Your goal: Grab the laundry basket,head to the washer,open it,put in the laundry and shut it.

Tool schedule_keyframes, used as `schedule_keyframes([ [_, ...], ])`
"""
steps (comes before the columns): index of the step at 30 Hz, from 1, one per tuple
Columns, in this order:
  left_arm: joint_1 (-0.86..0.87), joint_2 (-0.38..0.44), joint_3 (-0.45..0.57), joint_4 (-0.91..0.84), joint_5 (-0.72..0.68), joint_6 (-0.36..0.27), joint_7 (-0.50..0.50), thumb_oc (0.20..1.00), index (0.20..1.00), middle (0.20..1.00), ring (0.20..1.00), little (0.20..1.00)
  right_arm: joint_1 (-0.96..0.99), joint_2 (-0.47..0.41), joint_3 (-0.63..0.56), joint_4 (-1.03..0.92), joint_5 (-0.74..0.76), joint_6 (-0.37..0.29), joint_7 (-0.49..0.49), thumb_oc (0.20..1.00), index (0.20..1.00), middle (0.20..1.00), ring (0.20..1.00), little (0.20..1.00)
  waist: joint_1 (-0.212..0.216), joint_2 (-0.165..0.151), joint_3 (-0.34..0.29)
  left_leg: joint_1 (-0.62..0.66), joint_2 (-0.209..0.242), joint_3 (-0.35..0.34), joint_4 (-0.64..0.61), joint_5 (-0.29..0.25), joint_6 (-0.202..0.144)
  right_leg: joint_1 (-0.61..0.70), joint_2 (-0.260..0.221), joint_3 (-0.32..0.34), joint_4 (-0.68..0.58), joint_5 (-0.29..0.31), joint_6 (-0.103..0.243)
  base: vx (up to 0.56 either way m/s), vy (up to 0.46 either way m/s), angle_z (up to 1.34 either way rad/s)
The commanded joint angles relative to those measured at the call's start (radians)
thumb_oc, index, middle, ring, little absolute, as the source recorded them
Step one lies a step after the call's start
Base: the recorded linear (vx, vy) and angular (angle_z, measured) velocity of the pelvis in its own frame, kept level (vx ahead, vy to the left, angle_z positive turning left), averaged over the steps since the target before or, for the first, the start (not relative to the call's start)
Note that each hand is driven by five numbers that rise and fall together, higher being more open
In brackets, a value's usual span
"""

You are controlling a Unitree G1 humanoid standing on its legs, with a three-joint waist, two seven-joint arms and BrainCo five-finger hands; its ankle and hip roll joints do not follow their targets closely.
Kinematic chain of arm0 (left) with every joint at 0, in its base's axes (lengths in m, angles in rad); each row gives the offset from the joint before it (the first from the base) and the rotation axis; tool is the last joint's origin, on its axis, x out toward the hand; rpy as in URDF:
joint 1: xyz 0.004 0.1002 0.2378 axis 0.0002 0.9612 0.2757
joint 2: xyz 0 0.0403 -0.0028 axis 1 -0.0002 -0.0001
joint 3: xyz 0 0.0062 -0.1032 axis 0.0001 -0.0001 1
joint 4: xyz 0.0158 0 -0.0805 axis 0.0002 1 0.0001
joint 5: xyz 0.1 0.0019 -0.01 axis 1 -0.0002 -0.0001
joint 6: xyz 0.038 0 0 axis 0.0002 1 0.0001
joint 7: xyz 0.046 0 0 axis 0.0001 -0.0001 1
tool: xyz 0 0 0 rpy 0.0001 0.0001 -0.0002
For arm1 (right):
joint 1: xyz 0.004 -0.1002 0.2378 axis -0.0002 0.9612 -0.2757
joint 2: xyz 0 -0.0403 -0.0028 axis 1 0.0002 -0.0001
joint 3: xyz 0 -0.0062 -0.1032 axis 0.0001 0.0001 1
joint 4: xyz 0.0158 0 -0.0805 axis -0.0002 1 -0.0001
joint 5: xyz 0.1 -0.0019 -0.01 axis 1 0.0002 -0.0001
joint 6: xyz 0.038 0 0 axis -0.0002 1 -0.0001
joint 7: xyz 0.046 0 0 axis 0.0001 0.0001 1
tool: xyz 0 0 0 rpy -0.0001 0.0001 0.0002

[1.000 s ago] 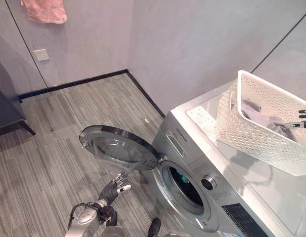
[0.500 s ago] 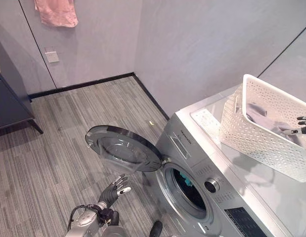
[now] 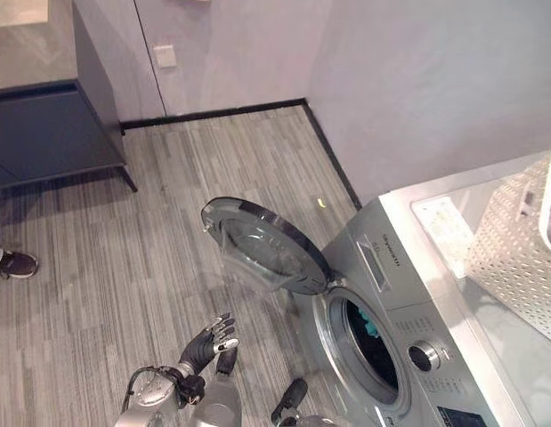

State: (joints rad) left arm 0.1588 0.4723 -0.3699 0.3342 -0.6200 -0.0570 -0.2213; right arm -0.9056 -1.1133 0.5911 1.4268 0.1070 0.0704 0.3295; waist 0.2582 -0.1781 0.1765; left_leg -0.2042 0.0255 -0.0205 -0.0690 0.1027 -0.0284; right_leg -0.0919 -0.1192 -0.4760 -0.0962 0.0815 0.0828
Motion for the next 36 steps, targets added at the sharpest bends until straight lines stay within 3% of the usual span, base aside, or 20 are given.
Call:
schedule_keyframes([
  [1, -0.041, 0.023, -0.039, -0.114, -0.012, -0.021, -0.041, 1.0, 1.0, 1.0, 1.0, 1.0, 0.011, 0.045, 0.076, -0.014, -0.034, 0.022, 0.045, 1.0, 1.0, 1.0, 1.0, 1.0, 0.03, -0.011, 0.062, -0.047, 0.016, -0.027, 0.038, -0.108, -0.014, 0.106, -0.011, 0.017, 0.028, -0.184, 0.014, 0.0, -0.019, 0.05],
  [6, -0.047, 0.025, -0.052, -0.113, -0.009, -0.011, -0.047, 1.0, 1.0, 1.0, 1.0, 1.0, 0.161, 0.126, 0.058, -0.008, -0.066, 0.062, 0.125, 1.0, 1.0, 1.0, 1.0, 1.0, 0.035, -0.007, 0.069, -0.055, 0.01, -0.04, 0.04, -0.106, -0.011, 0.105, -0.013, 0.006, 0.033, -0.19, 0.009, 0.01, -0.012, 0.18],
  [7, -0.048, 0.025, -0.055, -0.11, -0.008, -0.009, -0.047, 1.0, 1.0, 1.0, 1.0, 1.0, 0.182, 0.135, 0.048, -0.012, -0.063, 0.068, 0.133, 0.52, 0.52, 0.52, 0.52, 0.52, 0.036, -0.009, 0.069, -0.054, 0.01, -0.039, 0.04, -0.106, -0.011, 0.105, -0.013, 0.006, 0.034, -0.191, 0.009, 0.01, 0.0, 0.03],
  [8, -0.05, 0.02, -0.057, -0.107, -0.003, -0.008, -0.044, 1.0, 1.0, 1.0, 1.0, 1.0, 0.214, 0.149, 0.04, -0.019, -0.055, 0.072, 0.144, 0.388, 0.388, 0.388, 0.388, 0.388, 0.032, -0.009, 0.068, -0.051, 0.01, -0.039, 0.039, -0.107, -0.009, 0.105, -0.014, 0.005, 0.035, -0.191, 0.008, 0.0, 0.0, 0.0],
  [9, -0.051, 0.019, -0.06, -0.104, 0.0, -0.008, -0.043, 1.0, 1.0, 1.0, 1.0, 1.0, 0.231, 0.154, 0.03, -0.026, -0.05, 0.076, 0.146, 0.2, 0.2, 0.2, 0.2, 0.2, 0.032, -0.011, 0.067, -0.049, 0.011, -0.038, 0.038, -0.107, -0.009, 0.105, -0.014, 0.004, 0.035, -0.192, 0.008, 0.0, 0.0, 0.0],
  [13, -0.054, 0.011, -0.059, -0.095, 0.001, -0.01, -0.034, 1.0, 1.0, 1.0, 1.0, 1.0, 0.245, 0.159, 0.014, -0.049, -0.022, 0.072, 0.127, 0.2, 0.2, 0.2, 0.2, 0.2, 0.027, -0.016, 0.065, -0.037, 0.011, -0.031, 0.034, -0.11, -0.006, 0.108, -0.017, 0.011, 0.037, -0.19, 0.01, 0.0, 0.008, -0.01],
  [24, -0.054, -0.004, 0.003, -0.091, 0.011, -0.049, 0.038, 1.0, 1.0, 1.0, 1.0, 1.0, 0.122, 0.074, -0.114, -0.167, 0.197, -0.024, -0.088, 0.2, 0.2, 0.2, 0.2, 0.2, -0.03, -0.035, 0.054, 0.005, 0.021, 0.006, 0.027, -0.122, -0.002, 0.111, -0.021, 0.045, 0.039, -0.173, 0.021, -0.03, 0.025, -0.12],
  [25, -0.053, -0.015, 0.017, -0.087, 0.018, -0.056, 0.05, 1.0, 1.0, 1.0, 1.0, 1.0, 0.093, 0.046, -0.163, -0.203, 0.237, -0.06, -0.155, 0.2, 0.2, 0.2, 0.2, 0.2, -0.045, -0.039, 0.045, 0.014, 0.023, 0.011, 0.027, -0.129, -0.001, 0.114, -0.019, 0.053, 0.038, -0.17, 0.025, -0.01, 0.026, -0.22],
  [29, -0.065, -0.036, 0.042, -0.07, 0.027, -0.069, 0.067, 1.0, 1.0, 1.0, 1.0, 1.0, 0.107, 0.011, -0.295, -0.304, 0.293, -0.117, -0.264, 0.2, 0.2, 0.2, 0.2, 0.2, -0.076, -0.045, 0.024, 0.021, 0.02, 0.021, 0.03, -0.123, 0.007, 0.118, -0.021, 0.052, 0.034, -0.153, 0.025, -0.03, 0.041, -0.1],
  [30, -0.063, -0.041, 0.059, -0.059, 0.029, -0.076, 0.079, 1.0, 1.0, 1.0, 1.0, 1.0, 0.139, -0.008, -0.41, -0.396, 0.332, -0.15, -0.343, 0.2, 0.2, 0.2, 0.2, 0.2, -0.093, -0.049, 0.005, 0.029, 0.024, 0.023, 0.03, -0.13, 0.008, 0.125, -0.021, 0.055, 0.033, -0.152, 0.027, -0.03, 0.058, -0.02],
  [33, -0.061, -0.045, 0.073, -0.047, 0.032, -0.078, 0.096, 1.0, 1.0, 1.0, 1.0, 1.0, 0.17, -0.018, -0.561, -0.493, 0.389, -0.203, -0.451, 0.2, 0.2, 0.2, 0.2, 0.2, -0.112, -0.051, -0.022, 0.052, 0.028, 0.026, 0.028, -0.14, 0.008, 0.141, -0.018, 0.06, 0.032, -0.154, 0.029, 0.02, 0.01, -0.01],
  [35, -0.058, -0.043, 0.073, -0.045, 0.031, -0.075, 0.096, 1.0, 1.0, 1.0, 1.0, 1.0, 0.192, -0.015, -0.586, -0.527, 0.382, -0.206, -0.462, 0.2, 0.2, 0.2, 0.2, 0.2, -0.111, -0.055, -0.028, 0.058, 0.028, 0.026, 0.028, -0.143, 0.009, 0.146, -0.017, 0.063, 0.031, -0.153, 0.029, 0.02, 0.013, -0.06],
  [36, -0.056, -0.045, 0.079, -0.042, 0.032, -0.073, 0.101, 1.0, 1.0, 1.0, 1.0, 1.0, 0.206, -0.016, -0.636, -0.577, 0.384, -0.22, -0.515, 0.2, 0.2, 0.2, 0.2, 0.2, -0.12, -0.055, -0.044, 0.072, 0.032, 0.03, 0.025, -0.148, 0.009, 0.155, -0.016, 0.067, 0.03, -0.153, 0.03, 0.02, 0.019, -0.14],
])
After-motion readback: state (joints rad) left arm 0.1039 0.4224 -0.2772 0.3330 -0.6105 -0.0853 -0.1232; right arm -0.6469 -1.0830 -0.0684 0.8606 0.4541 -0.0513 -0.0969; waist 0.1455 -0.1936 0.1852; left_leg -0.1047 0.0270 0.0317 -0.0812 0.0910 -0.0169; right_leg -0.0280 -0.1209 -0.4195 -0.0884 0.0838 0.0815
